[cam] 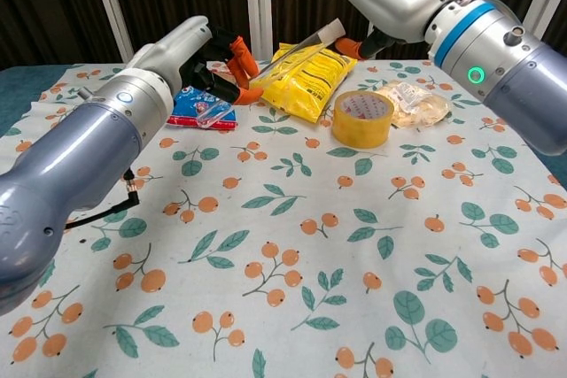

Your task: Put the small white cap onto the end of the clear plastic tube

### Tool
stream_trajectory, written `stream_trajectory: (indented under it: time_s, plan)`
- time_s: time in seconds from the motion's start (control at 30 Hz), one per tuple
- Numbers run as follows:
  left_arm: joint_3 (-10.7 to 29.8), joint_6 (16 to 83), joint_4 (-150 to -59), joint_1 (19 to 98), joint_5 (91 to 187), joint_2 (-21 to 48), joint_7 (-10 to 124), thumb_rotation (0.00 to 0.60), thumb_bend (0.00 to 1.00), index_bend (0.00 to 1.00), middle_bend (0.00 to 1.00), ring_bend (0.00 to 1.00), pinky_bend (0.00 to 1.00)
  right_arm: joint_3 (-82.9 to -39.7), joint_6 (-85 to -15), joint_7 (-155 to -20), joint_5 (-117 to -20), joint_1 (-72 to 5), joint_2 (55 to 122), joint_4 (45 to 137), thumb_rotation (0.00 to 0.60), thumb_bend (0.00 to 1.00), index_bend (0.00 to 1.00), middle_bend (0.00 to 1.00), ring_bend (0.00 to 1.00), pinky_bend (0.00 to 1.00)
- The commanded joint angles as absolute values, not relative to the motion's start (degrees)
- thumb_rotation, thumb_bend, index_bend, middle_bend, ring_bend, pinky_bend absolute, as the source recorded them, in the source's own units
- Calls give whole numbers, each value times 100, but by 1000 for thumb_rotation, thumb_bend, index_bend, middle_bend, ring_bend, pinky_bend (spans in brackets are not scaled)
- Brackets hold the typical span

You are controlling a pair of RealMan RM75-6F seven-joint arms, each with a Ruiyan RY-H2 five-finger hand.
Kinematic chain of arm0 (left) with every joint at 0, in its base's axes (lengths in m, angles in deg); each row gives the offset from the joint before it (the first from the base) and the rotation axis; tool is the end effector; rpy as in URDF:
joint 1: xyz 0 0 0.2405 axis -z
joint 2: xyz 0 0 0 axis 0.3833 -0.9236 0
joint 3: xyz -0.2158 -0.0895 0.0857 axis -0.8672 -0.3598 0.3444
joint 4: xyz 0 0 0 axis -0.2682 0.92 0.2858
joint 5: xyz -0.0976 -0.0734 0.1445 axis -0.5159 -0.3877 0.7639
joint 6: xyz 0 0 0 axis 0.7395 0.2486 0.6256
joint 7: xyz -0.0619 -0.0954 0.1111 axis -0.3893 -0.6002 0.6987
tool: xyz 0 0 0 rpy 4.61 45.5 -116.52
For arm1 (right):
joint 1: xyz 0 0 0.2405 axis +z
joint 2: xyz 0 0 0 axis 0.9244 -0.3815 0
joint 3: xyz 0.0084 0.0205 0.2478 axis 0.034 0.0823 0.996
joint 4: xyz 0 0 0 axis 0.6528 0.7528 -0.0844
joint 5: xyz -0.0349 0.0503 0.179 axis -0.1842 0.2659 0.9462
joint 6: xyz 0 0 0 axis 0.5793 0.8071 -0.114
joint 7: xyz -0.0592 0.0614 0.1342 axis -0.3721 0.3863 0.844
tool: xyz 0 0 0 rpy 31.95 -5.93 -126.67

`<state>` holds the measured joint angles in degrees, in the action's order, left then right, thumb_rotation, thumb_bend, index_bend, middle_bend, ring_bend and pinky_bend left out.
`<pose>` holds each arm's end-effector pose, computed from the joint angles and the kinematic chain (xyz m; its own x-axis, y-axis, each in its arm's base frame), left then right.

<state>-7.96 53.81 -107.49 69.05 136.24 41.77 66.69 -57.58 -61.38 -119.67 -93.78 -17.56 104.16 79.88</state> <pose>-0.0582 0.3651 -0.0356 -0.1484 0.1154 0.9822 0.9691 -0.1808 0.1677 -0.0581 -0.3776 0.0273 0.5444 0.4942 0.6778 -0.5083 -0.4484 0.7352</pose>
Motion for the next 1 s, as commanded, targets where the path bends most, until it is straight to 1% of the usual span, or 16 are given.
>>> stream_trajectory:
  time_s: [0.03,0.17,0.33,0.87,1.0]
  plan:
    - [-795,5389,-10747,6906,13641,4181,6658,600,551,751,551,144,33,-5764,-6118,-11999,-9349,-1781,10393,8025,600,350,99,68,6,0]
    - [-793,5407,-10740,6900,13672,4187,6624,600,552,751,551,144,33,-5759,-6092,-12070,-9305,-1808,10367,8070,600,350,53,54,0,0]
    - [-748,5424,-10778,6865,13721,4136,6633,600,552,751,551,144,33,-5738,-6043,-12219,-9190,-1867,10315,8118,600,350,40,43,0,0]
    - [-353,5532,-11199,6419,13905,3645,6627,600,551,751,552,144,33,-5735,-6125,-12361,-8953,-2216,9869,8295,600,350,38,34,0,0]
    - [-186,5541,-11288,6312,14024,3523,6627,600,552,751,552,145,33,-5699,-6160,-12347,-8860,-2307,9771,8336,600,349,39,33,0,0]
